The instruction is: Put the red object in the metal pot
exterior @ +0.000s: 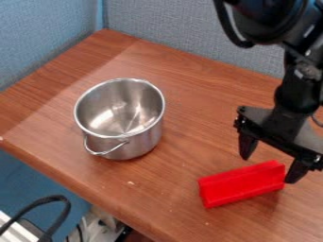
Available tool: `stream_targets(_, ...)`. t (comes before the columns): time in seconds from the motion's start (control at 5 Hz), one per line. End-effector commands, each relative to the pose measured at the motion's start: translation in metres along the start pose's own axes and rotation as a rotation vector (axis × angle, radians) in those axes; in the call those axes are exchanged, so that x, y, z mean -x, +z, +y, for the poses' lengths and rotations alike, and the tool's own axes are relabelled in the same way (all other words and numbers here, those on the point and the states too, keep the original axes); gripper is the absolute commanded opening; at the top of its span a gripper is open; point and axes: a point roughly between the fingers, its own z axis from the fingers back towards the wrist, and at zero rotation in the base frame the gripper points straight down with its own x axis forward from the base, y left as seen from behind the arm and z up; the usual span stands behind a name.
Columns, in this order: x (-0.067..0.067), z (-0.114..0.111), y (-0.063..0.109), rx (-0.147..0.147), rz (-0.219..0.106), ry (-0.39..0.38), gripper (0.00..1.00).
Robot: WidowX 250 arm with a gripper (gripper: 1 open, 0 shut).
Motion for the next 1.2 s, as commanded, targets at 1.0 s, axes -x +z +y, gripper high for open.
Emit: stream_targets(1.0,-0.005,0.024,-0.009,0.017,-0.029,-0.395,1.00)
